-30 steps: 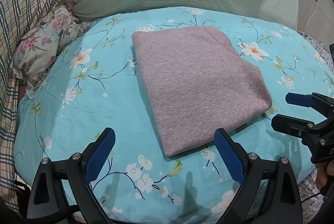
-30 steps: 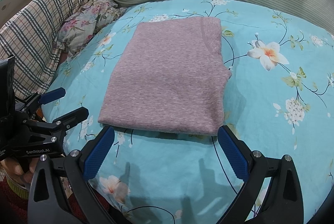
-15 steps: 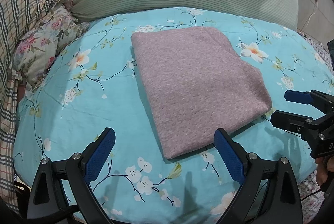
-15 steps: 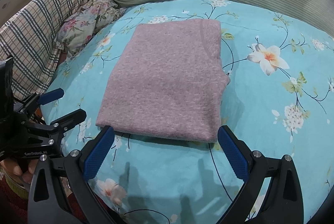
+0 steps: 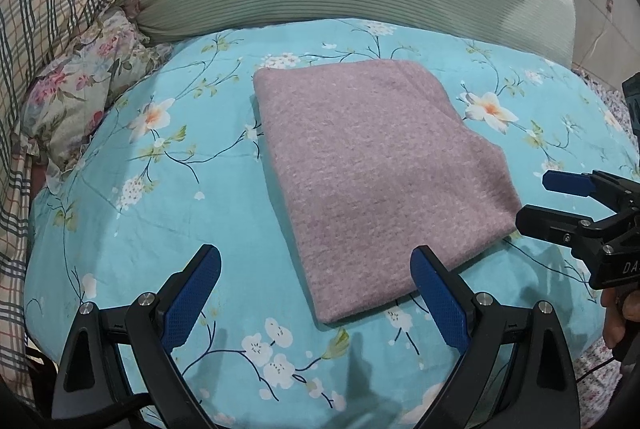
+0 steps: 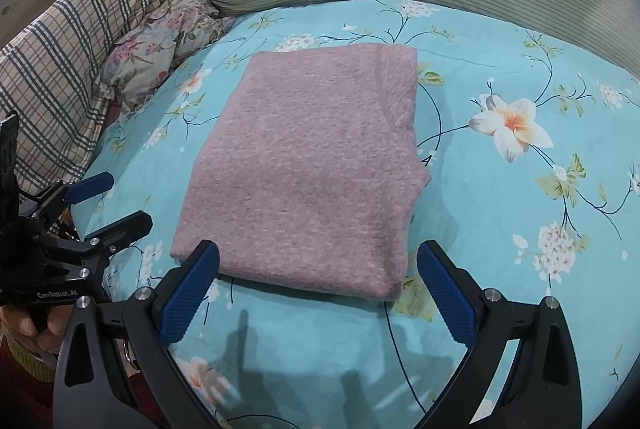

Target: Fold small clothes

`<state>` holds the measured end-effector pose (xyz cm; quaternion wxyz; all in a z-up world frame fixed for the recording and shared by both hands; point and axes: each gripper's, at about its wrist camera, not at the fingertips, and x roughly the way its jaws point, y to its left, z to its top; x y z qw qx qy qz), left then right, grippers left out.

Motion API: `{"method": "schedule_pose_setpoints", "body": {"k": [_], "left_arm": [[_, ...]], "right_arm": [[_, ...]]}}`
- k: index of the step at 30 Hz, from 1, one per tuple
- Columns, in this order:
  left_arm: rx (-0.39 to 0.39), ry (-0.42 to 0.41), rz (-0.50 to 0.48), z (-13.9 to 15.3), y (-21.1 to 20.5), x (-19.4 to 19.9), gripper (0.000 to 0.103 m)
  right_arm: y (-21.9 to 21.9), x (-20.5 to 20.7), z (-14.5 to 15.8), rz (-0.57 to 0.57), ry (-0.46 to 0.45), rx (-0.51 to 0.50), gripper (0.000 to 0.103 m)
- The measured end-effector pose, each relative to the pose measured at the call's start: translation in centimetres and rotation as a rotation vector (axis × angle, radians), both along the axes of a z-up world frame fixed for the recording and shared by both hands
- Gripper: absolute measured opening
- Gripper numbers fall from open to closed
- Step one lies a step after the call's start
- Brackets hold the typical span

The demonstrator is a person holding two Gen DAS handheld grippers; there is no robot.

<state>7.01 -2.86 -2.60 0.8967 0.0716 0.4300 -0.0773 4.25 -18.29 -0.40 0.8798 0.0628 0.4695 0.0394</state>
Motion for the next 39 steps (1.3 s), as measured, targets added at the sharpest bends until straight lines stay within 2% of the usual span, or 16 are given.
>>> {"method": "schedule_pose_setpoints", "body": {"k": [39], "left_arm": [[0.025,-0.028,-0.014,1.1,-1.2,0.8,0.096]], "right_arm": [[-1.4,1.2,-0.1,-0.016,0.015,0.014,0.099]]}}
